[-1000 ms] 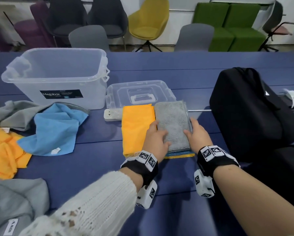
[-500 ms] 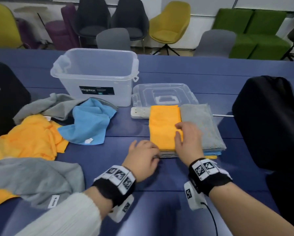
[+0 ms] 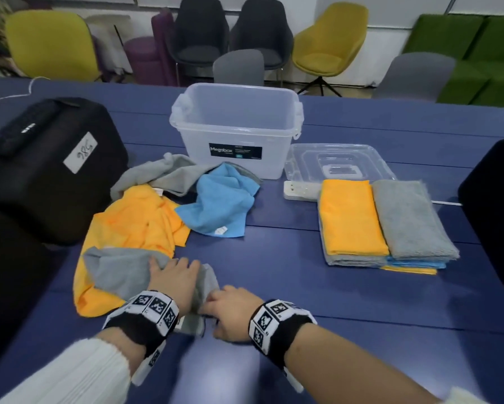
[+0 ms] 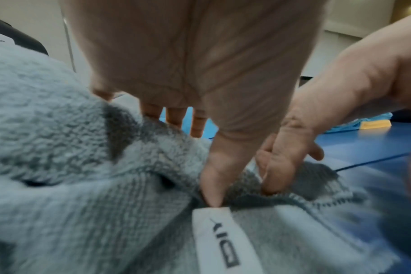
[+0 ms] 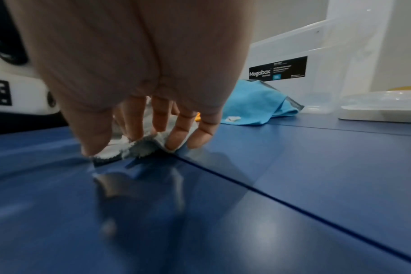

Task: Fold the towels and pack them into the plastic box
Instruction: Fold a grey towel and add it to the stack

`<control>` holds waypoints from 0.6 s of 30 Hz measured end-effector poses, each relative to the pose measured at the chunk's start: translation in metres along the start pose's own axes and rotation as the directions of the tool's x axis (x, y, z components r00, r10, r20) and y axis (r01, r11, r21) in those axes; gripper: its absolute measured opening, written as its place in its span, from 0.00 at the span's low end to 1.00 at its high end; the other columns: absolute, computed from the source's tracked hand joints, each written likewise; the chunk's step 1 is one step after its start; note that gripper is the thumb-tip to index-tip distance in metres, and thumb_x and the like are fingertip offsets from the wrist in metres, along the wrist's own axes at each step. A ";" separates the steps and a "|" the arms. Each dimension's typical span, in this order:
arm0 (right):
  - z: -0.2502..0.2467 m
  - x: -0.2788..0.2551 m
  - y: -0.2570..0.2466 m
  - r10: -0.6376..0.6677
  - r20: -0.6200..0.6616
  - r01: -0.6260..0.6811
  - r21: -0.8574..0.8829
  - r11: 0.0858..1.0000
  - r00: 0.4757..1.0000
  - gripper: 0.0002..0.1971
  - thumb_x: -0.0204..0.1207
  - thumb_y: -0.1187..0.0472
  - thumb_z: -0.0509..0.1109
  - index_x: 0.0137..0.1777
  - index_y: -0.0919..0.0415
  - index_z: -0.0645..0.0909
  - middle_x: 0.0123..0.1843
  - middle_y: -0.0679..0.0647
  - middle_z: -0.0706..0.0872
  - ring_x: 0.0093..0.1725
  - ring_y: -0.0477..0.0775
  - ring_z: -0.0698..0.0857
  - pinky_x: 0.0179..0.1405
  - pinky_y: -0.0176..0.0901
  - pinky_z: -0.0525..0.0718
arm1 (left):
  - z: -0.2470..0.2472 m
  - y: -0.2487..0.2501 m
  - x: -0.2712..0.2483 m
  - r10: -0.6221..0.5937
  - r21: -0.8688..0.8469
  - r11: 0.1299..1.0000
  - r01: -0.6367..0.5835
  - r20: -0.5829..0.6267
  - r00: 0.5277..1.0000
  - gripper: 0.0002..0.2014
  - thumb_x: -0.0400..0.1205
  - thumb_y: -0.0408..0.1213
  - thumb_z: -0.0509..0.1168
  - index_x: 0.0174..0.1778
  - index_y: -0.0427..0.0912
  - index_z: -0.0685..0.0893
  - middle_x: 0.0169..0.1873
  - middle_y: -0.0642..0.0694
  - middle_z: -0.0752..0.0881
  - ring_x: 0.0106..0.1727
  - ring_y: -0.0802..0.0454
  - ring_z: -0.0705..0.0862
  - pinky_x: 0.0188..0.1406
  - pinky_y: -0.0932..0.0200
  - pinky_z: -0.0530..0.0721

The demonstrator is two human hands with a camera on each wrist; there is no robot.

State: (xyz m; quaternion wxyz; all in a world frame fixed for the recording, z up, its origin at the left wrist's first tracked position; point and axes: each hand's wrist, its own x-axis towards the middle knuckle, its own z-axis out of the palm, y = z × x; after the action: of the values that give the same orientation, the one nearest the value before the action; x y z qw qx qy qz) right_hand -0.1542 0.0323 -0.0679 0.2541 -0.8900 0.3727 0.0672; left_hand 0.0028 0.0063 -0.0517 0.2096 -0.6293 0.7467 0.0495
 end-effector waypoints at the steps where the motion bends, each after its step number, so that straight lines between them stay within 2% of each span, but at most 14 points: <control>1: 0.001 0.002 -0.005 0.026 0.036 -0.024 -0.049 0.999 0.999 0.25 0.74 0.56 0.71 0.72 0.54 0.75 0.66 0.58 0.75 0.62 0.65 0.72 0.57 0.58 0.74 | 0.003 -0.001 0.000 0.028 -0.021 0.999 -0.028 -0.003 1.000 0.27 0.75 0.37 0.61 0.71 0.49 0.63 0.68 0.49 0.72 0.74 0.46 0.69 0.73 0.25 0.57; 3: 0.002 0.004 -0.009 0.066 0.040 -0.062 -0.105 0.993 0.997 0.24 0.73 0.55 0.73 0.69 0.55 0.75 0.64 0.59 0.75 0.63 0.65 0.72 0.57 0.58 0.73 | 0.008 -0.001 0.001 0.086 -0.057 0.995 -0.087 -0.009 0.996 0.30 0.72 0.37 0.65 0.70 0.48 0.62 0.69 0.49 0.70 0.74 0.46 0.69 0.73 0.26 0.58; 6: -0.003 0.001 -0.005 0.146 0.048 -0.137 -0.162 0.977 0.988 0.19 0.76 0.65 0.69 0.67 0.61 0.75 0.63 0.62 0.77 0.63 0.67 0.74 0.57 0.57 0.74 | 0.014 0.000 -0.002 0.177 -0.040 0.983 -0.179 -0.034 0.984 0.34 0.70 0.39 0.69 0.70 0.47 0.61 0.69 0.48 0.65 0.72 0.46 0.71 0.72 0.28 0.61; 10: -0.010 -0.006 0.008 0.258 0.088 -0.236 -0.206 0.950 0.962 0.18 0.73 0.74 0.67 0.62 0.65 0.76 0.61 0.65 0.78 0.60 0.69 0.79 0.53 0.55 0.79 | 0.015 0.004 -0.007 0.256 -0.009 0.967 -0.256 -0.020 0.967 0.27 0.71 0.44 0.68 0.66 0.48 0.69 0.69 0.47 0.65 0.71 0.46 0.70 0.68 0.36 0.66; 13: -0.008 -0.015 0.014 0.310 0.080 -0.294 -0.169 0.941 0.947 0.18 0.72 0.71 0.69 0.62 0.66 0.75 0.61 0.64 0.76 0.60 0.69 0.77 0.51 0.52 0.76 | 0.012 0.007 -0.007 0.250 -0.025 0.968 -0.250 -0.026 0.968 0.25 0.71 0.45 0.68 0.64 0.49 0.71 0.66 0.47 0.67 0.66 0.45 0.73 0.61 0.44 0.71; 16: -0.003 -0.030 0.014 0.331 0.000 -0.330 -0.080 0.941 0.944 0.18 0.72 0.61 0.69 0.60 0.63 0.73 0.59 0.62 0.74 0.58 0.66 0.74 0.51 0.50 0.71 | 0.008 0.007 -0.010 0.231 0.048 0.972 -0.229 -0.039 0.972 0.24 0.73 0.43 0.66 0.66 0.48 0.73 0.65 0.47 0.69 0.67 0.44 0.71 0.62 0.44 0.70; 18: 0.000 -0.037 0.012 0.322 -0.063 -0.326 -0.078 0.942 0.945 0.14 0.74 0.65 0.66 0.59 0.64 0.72 0.58 0.62 0.74 0.58 0.64 0.73 0.53 0.49 0.69 | 0.007 0.003 -0.012 0.237 0.087 0.969 -0.230 -0.089 0.967 0.22 0.74 0.43 0.64 0.64 0.49 0.75 0.63 0.47 0.69 0.66 0.43 0.68 0.61 0.44 0.68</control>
State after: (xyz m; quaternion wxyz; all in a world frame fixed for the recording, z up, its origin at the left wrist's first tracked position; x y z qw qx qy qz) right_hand -0.1890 0.0477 -0.0614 0.1913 -0.8282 0.5168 0.1022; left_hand 0.0032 0.0198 -0.0538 0.1889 -0.5302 0.8265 0.0145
